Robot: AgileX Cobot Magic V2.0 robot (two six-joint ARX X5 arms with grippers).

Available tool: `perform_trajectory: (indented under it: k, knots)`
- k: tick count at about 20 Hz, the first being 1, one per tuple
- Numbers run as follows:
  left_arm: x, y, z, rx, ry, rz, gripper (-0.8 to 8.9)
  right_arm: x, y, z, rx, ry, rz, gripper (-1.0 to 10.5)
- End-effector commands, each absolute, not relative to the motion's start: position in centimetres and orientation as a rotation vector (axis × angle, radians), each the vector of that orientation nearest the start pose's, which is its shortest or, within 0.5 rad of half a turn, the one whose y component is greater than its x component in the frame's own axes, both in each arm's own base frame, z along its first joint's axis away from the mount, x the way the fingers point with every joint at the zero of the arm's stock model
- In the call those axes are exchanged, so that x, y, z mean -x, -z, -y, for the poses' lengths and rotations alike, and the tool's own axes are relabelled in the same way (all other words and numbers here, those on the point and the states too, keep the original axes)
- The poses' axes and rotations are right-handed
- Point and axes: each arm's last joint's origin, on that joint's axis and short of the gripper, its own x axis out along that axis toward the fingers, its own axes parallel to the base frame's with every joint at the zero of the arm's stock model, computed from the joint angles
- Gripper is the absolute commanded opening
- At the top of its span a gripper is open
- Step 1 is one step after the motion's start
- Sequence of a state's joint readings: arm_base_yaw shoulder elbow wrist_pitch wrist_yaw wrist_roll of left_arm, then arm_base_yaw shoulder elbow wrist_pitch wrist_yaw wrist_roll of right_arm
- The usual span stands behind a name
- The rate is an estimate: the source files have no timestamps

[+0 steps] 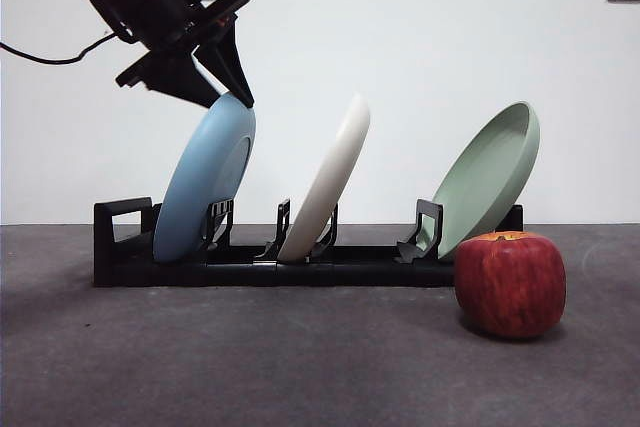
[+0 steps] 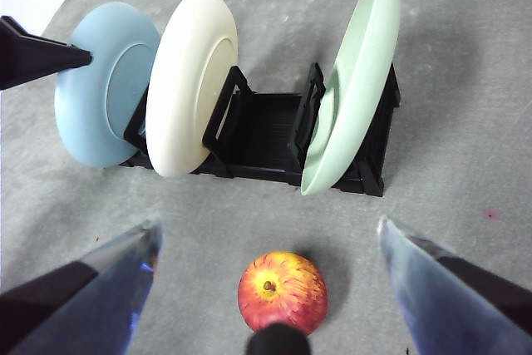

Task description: Take the blue plate from the plate rack,put the plate on the table,take the apple from the table,put the apple in the plate

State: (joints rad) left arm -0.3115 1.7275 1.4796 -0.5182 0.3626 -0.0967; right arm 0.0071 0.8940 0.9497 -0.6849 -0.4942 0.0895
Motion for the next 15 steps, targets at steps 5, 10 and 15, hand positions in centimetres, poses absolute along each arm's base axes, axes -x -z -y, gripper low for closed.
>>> perform_trajectory:
  k: [5, 10, 15]
  knots:
    - [-36.4, -31.5, 12.8, 0.102, 0.654, -0.744, -0.09, -17.2, -32.9, -1.5, -0.234, -0.457, -0.633, 4.4]
    - [-35.3, -37.8, 13.4, 0.039, 0.728, -0.636, -0.08, -17.2, -32.9, -1.5, -0.234, -0.457, -0.633, 4.4]
    - [-30.3, -43.5, 14.2, -0.161, 0.727, -0.555, -0.08, -17.2, -32.9, -1.5, -0.234, -0.458, -0.632, 4.4]
